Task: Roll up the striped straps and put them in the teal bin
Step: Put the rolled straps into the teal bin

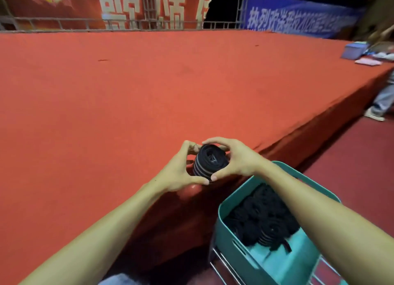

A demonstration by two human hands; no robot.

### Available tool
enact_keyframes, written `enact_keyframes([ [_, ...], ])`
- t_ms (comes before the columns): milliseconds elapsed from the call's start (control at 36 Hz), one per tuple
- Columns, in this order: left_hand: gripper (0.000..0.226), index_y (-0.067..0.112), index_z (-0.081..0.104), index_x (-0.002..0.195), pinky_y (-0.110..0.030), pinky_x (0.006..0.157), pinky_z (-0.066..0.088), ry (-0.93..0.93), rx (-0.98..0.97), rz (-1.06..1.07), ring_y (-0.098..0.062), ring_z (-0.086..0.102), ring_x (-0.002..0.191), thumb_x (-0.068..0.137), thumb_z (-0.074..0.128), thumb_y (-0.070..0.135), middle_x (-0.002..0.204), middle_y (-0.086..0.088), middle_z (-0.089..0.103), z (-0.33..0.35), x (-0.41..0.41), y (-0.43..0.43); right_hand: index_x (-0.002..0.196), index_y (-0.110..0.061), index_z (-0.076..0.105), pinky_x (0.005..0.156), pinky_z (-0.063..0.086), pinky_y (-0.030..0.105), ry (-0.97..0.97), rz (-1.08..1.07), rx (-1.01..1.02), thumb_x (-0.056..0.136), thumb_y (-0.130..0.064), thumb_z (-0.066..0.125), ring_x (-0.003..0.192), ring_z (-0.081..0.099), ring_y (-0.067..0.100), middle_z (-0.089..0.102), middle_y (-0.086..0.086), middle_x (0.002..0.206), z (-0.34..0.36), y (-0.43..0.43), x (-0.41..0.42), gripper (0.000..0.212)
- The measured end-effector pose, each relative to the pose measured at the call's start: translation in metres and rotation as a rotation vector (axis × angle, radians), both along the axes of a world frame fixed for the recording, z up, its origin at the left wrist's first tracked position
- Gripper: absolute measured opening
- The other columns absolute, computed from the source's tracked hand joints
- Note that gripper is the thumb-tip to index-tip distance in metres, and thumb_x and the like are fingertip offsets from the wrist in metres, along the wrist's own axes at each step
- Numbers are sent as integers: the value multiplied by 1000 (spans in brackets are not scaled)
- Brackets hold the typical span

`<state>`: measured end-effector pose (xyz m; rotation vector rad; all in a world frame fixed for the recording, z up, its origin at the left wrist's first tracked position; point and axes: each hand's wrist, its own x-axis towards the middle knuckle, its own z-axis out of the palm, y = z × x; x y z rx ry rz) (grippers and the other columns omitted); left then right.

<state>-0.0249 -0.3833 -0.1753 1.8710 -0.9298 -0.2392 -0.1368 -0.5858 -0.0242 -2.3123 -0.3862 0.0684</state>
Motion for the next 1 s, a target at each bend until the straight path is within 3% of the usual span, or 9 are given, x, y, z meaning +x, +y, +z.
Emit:
enact_keyframes([
  [28, 87, 22, 40, 124, -23, 101, 48, 31, 34, -60, -5, 49, 127, 58, 96, 14, 126, 0, 51, 87, -73, 3, 132, -30, 55, 99, 49, 24, 7, -21, -11, 55, -21, 98, 116, 61, 4, 66, -11, 122, -3, -16, -11, 89],
  [56, 82, 21, 40, 126, -19, 105, 43, 41, 78, -48, 1, 46, 128, 64, 94, 18, 132, 4, 48, 107, -97, 7, 133, -27, 55, 99, 48, 22, 27, -29, -26, 56, -18, 98, 116, 60, 2, 65, -14, 122, -4, -30, -21, 89],
  [83, 85, 20, 39, 132, -20, 109, 39, -100, 109, -5, 2, 44, 130, 66, 93, 26, 137, 5, 46, 102, -103, 1, 134, -25, 55, 99, 47, 20, 45, -38, -29, 56, -15, 97, 115, 60, 0, 63, -17, 121, -5, -42, -29, 88],
  [167, 98, 17, 36, 144, -30, 114, 35, -90, 315, -33, -7, 41, 135, 67, 86, 51, 146, 2, 43, 92, -111, -32, 131, -25, 56, 96, 44, 12, 77, -61, -25, 56, -12, 97, 113, 56, -10, 61, -19, 123, -12, -72, -51, 87],
  [250, 99, 16, 32, 150, -28, 116, 31, -192, 365, -128, -7, 34, 139, 72, 83, 49, 153, 2, 35, 84, -117, -48, 127, -32, 55, 91, 37, 2, 111, -65, -57, 55, -11, 97, 109, 48, -24, 59, -20, 123, -23, -95, -71, 86],
  [444, 111, 16, 29, 151, -22, 118, 22, -117, 431, -199, -8, 28, 138, 64, 88, 52, 149, 3, 30, 48, -128, -66, 122, -45, 53, 104, 40, 15, 121, 0, -134, 51, -23, 99, 118, 55, -6, 63, -16, 126, -56, -115, -96, 87],
  [583, 137, 18, 25, 151, -30, 120, 20, -135, 487, -210, -10, 20, 140, 43, 63, 94, 144, 13, 19, 22, -130, -63, 124, -47, 52, 109, 41, 25, 192, 57, -200, 51, -33, 98, 121, 55, 1, 61, -16, 128, -89, -113, -105, 88],
  [806, 150, 23, 10, 156, -31, 121, 18, -69, 475, -174, -10, 12, 146, 37, 65, 94, 148, 23, 7, 16, -127, -64, 129, -37, 52, 105, 44, 33, 304, 114, -313, 51, -38, 97, 114, 55, 6, 60, -16, 122, -131, -113, -110, 91],
  [1000, 147, 20, 18, 153, -39, 122, 23, -67, 497, -165, -12, 19, 145, 36, 67, 94, 143, 24, 13, 10, -122, -65, 129, -31, 52, 102, 45, 30, 350, 139, -355, 52, -32, 98, 114, 58, 12, 63, -9, 120, -149, -109, -106, 90],
])
